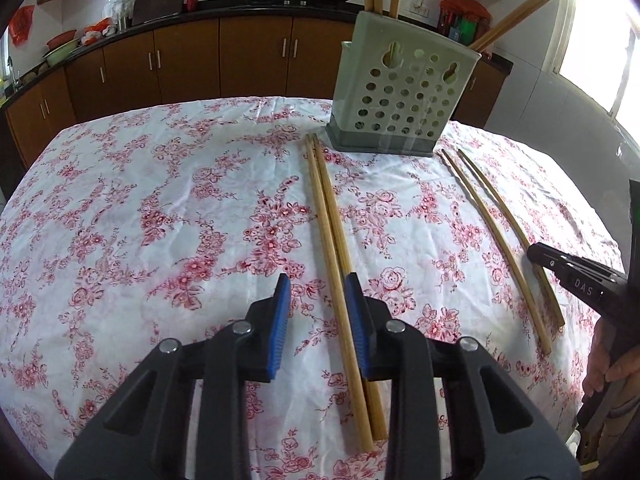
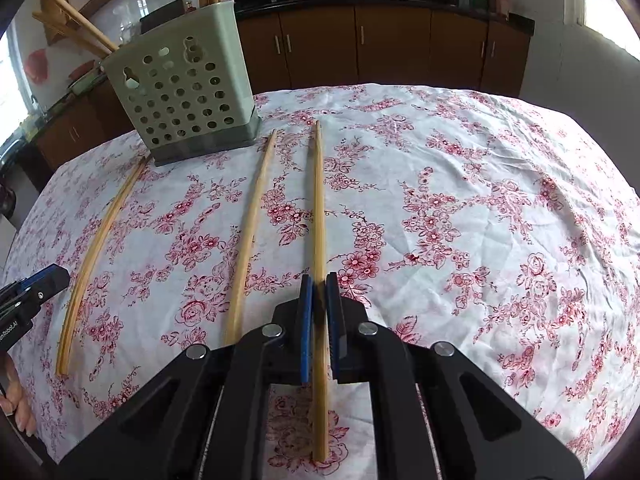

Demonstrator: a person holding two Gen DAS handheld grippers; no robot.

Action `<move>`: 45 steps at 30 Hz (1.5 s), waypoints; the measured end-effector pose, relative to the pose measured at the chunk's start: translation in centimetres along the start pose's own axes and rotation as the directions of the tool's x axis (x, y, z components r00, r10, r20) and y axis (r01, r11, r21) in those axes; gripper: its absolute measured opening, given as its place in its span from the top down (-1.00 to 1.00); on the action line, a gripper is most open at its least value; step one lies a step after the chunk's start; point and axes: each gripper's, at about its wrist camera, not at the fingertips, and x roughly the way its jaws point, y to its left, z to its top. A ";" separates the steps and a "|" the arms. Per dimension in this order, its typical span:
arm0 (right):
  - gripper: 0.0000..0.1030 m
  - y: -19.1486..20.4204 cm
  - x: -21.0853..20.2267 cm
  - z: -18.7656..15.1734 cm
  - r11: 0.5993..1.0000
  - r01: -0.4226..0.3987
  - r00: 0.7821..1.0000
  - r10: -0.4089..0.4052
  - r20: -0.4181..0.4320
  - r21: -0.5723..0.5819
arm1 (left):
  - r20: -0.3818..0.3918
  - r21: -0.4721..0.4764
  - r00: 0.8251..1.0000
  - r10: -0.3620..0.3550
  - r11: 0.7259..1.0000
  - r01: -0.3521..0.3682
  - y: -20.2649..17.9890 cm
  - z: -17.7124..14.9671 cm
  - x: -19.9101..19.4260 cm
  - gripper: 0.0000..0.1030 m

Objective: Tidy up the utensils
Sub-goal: 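Move both tools down to the loose chopsticks and close the right tool on one, then reposition the open left tool over a chopstick and close it while the right tool holds its own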

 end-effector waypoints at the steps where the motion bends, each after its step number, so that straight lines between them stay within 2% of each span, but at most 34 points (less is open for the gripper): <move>1: 0.85 0.0 0.0 0.0 1.000 0.000 1.000 0.000 0.000 0.000 | -0.009 0.011 1.000 0.013 1.000 -0.013 -0.1 -0.1 0.2 0.48; 7: 0.84 0.4 0.0 -0.2 1.000 0.016 1.000 -0.016 0.005 -0.026 | -0.018 0.039 0.999 0.042 0.998 -0.041 -0.6 -0.3 0.6 0.52; 11: 0.84 0.6 -0.2 -0.4 0.999 0.025 1.000 -0.025 0.010 -0.045 | -0.041 0.025 0.999 0.019 1.000 -0.018 -0.7 -0.3 0.8 0.52; 14: 0.84 0.4 -0.2 -0.4 0.999 0.018 1.000 -0.017 0.009 -0.040 | -0.034 0.047 0.999 0.036 0.998 -0.034 -1.0 -0.6 0.9 0.53; 16: 0.83 0.5 -0.3 -0.5 0.999 0.015 1.000 -0.015 0.010 -0.046 | -0.032 0.057 0.998 0.058 0.997 -0.056 -1.0 -0.6 1.0 0.62; 19: 0.84 0.6 -0.3 -0.6 0.997 0.025 1.000 -0.024 0.019 -0.078 | -0.031 0.023 0.996 0.081 0.997 -0.080 0.4 0.0 1.3 0.77; 24: 0.85 -1.5 0.2 0.4 0.998 0.069 0.997 -0.069 0.033 -0.005 | -0.022 -0.048 0.994 0.106 0.993 -0.107 3.9 1.5 1.9 0.77; 26: 0.85 -2.1 0.6 0.9 0.995 0.098 0.995 -0.098 0.033 0.002 | -0.021 -0.054 0.993 0.119 0.991 -0.120 4.7 2.0 2.2 0.57; 27: 0.84 -2.3 0.8 1.0 0.995 0.098 0.995 -0.099 0.031 0.007 | -0.020 -0.051 0.992 0.122 0.991 -0.122 4.9 2.2 2.3 0.10; 28: 0.84 -2.4 0.9 1.2 0.995 0.099 0.995 -0.099 0.031 0.011 | -0.030 -0.047 0.988 0.152 0.987 -0.153 5.0 2.3 2.5 -0.46; 29: 0.84 -2.4 1.0 1.3 0.995 0.100 0.994 -0.101 0.030 0.009 | -0.043 -0.045 0.983 0.180 0.982 -0.182 5.1 2.3 2.7 -0.58; 30: 0.84 -2.3 1.0 1.3 0.995 0.104 0.994 -0.104 0.030 0.006 | -0.062 -0.044 0.979 0.192 0.980 -0.195 5.2 2.2 3.0 -0.61; 35: 0.84 -2.3 1.2 1.2 0.995 0.097 0.995 -0.098 0.030 0.011 | -0.047 -0.052 0.988 0.150 0.987 -0.152 5.5 2.3 2.5 -0.67; 38: 0.84 -2.5 1.2 1.2 0.996 0.091 0.995 -0.091 0.031 0.016 | -0.033 -0.031 0.983 0.182 0.983 -0.183 5.4 2.0 1.8 -0.90; 40: 0.84 -2.6 1.1 1.2 0.996 0.092 0.995 -0.092 0.031 0.015 | -0.032 -0.002 0.978 0.204 0.979 -0.204 5.3 1.7 1.2 -0.92; 43: 0.84 -2.6 1.1 1.2 0.996 0.090 0.995 -0.090 0.031 0.017 | -0.073 0.019 0.969 0.236 0.972 -0.235 5.5 1.4 1.1 -0.93; 45: 0.84 -2.6 1.0 1.2 0.996 0.090 0.995 -0.090 0.031 0.018 | -0.077 -0.001 0.973 0.215 0.976 -0.216 6.0 1.2 0.7 -0.92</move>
